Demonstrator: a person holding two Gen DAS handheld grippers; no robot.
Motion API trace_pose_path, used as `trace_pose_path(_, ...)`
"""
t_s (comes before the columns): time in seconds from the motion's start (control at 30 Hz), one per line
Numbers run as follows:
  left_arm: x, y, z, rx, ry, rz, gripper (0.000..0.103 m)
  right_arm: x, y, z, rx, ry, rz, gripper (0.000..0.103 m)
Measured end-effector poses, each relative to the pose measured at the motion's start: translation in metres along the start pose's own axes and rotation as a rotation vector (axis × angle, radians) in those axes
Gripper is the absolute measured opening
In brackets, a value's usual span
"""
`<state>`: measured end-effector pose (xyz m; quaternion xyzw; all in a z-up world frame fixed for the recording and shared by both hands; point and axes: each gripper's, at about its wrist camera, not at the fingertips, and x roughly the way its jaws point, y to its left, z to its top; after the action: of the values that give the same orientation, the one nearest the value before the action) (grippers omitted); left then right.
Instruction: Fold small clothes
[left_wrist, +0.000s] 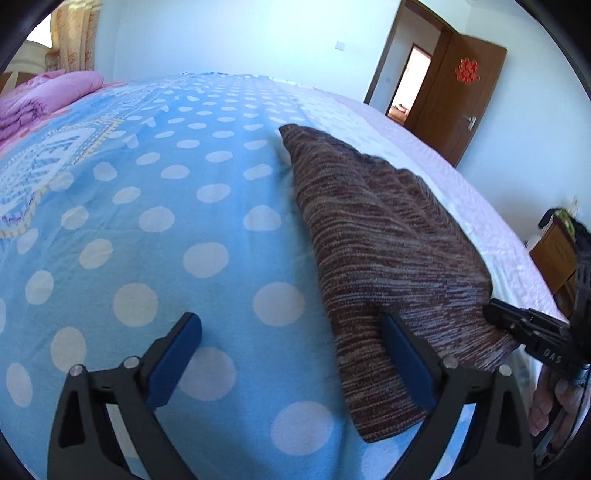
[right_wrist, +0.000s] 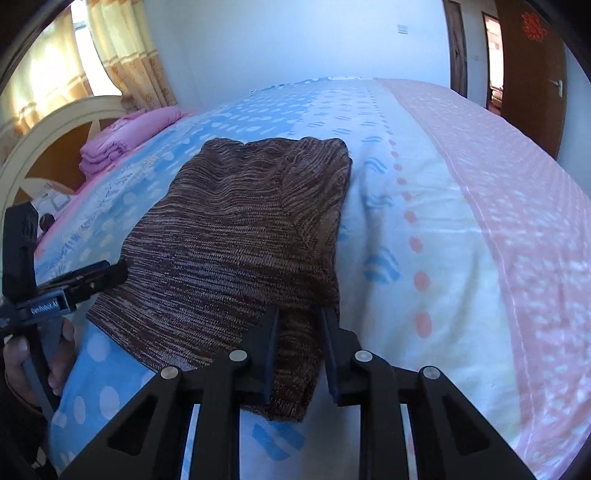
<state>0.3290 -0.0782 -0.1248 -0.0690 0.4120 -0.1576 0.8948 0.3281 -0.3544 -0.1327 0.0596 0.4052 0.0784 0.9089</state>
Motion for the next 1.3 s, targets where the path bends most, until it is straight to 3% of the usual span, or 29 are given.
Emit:
trace_pose_path(0.1,-0.003,-0.003,0.002,0.019,-0.005,0.026,0.1,-0.003,0.001,-0.004,-0.014,-0.007,-0.005,0.026)
trace_pose_path(0.23,-0.008,-0.014,0.011,0.056,-0.036,0.044,0.1,-0.013,-0.015,0.008,0.076,-0.047,0.082,0.034)
trace_pose_path(0.37,0.001,-0.023,0.021,0.08,-0.019,0.033,0.1,-0.012,-0.035,0.033,0.162,-0.083,0.151,0.056)
trace_pose_path(0.5,0.018,-0.028,0.024,0.085,0.024,0.029,0.1,0.011,-0.055,0.067,0.259,-0.066,0.218,0.057)
trace_pose_path(0.63,0.024,-0.024,0.022,0.066,0.047,0.002,0.101,0.047,-0.066,0.088,0.289,-0.018,0.222,0.057)
trace_pose_path(0.8,0.027,-0.024,0.02,0.063,0.054,-0.013,0.101,0.078,-0.077,0.097,0.33,0.015,0.233,0.057)
trace_pose_path(1.03,0.029,-0.028,0.019,0.083,0.057,-0.014,0.101,0.096,-0.081,0.11,0.34,0.019,0.31,0.057)
trace_pose_path(1.3,0.03,-0.031,0.018,0.092,0.06,-0.019,0.101,0.117,-0.078,0.128,0.322,0.026,0.322,0.057)
